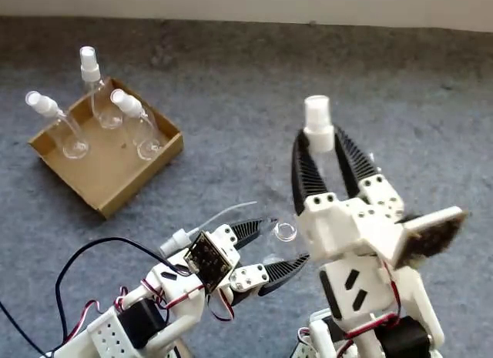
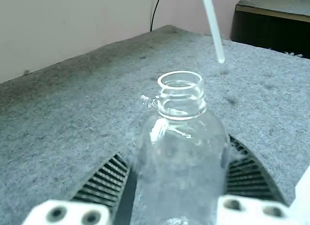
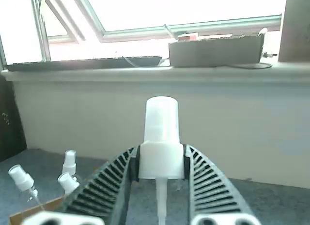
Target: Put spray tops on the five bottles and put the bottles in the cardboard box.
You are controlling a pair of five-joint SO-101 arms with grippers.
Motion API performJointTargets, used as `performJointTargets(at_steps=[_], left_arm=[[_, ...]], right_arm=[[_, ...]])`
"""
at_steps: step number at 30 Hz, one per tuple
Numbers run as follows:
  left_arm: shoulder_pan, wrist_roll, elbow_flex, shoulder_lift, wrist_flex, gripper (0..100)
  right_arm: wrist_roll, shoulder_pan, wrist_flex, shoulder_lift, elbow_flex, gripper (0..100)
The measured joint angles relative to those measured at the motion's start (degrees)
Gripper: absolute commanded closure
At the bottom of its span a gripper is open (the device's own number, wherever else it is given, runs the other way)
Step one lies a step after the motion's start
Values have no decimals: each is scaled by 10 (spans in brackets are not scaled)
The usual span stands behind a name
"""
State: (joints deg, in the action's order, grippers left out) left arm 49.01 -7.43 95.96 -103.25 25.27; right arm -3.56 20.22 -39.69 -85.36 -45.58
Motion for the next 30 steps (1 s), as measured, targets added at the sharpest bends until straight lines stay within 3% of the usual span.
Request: performJointTargets(at_steps=[6,13,15,18,26,30], left_arm=[[0,0,0,0,0,860],[0,0,0,0,0,860],[0,0,0,0,0,860],[0,0,0,0,0,860],[0,0,0,0,0,860],[0,0,0,0,0,860]], right_arm=[[-23,-25,0,65,46,904],[121,-26,-4,11,46,904],[133,-26,-5,-28,46,904],[103,-25,-5,-69,45,904],[-63,-26,-4,-71,8,900],[-89,-26,32,-71,-32,900]])
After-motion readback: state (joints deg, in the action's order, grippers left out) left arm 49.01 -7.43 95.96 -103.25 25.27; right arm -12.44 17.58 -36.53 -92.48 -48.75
